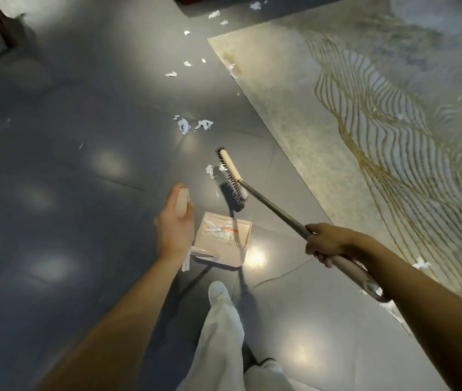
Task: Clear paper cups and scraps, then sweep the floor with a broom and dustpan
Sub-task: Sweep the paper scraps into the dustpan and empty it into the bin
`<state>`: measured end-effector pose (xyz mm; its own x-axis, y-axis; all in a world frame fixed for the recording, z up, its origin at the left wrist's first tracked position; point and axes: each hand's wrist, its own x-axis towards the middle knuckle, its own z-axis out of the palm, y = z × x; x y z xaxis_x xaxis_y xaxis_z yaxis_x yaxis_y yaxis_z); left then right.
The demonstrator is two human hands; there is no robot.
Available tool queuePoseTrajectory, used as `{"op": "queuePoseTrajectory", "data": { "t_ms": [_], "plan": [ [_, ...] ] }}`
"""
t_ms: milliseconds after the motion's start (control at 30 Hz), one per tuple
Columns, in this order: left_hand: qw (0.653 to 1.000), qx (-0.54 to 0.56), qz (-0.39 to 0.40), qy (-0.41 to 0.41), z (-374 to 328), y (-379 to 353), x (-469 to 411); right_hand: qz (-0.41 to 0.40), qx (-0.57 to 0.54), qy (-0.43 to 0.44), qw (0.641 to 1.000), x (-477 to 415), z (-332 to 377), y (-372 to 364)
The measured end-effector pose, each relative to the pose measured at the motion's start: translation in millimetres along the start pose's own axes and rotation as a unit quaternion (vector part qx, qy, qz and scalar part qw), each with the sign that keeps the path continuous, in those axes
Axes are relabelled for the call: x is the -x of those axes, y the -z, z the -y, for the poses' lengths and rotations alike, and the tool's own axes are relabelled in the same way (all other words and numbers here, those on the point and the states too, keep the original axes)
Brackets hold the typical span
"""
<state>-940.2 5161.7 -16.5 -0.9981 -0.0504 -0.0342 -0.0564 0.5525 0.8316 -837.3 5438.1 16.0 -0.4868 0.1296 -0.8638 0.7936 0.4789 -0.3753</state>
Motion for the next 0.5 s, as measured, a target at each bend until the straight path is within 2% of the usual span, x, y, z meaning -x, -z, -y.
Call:
{"op": "queuePoseTrajectory", "data": {
  "t_ms": [200, 500],
  "plan": [
    [1.0, -0.019, 0.012, 0.009, -18, -25, -81, 0.014, -0.041, 0.003, 0.999, -52, 66, 59],
    [0.997, -0.063, -0.001, 0.043, -32, -76, -168, 0.004, 0.111, 0.016, 0.994, -146, 155, 148]
  ]
}}
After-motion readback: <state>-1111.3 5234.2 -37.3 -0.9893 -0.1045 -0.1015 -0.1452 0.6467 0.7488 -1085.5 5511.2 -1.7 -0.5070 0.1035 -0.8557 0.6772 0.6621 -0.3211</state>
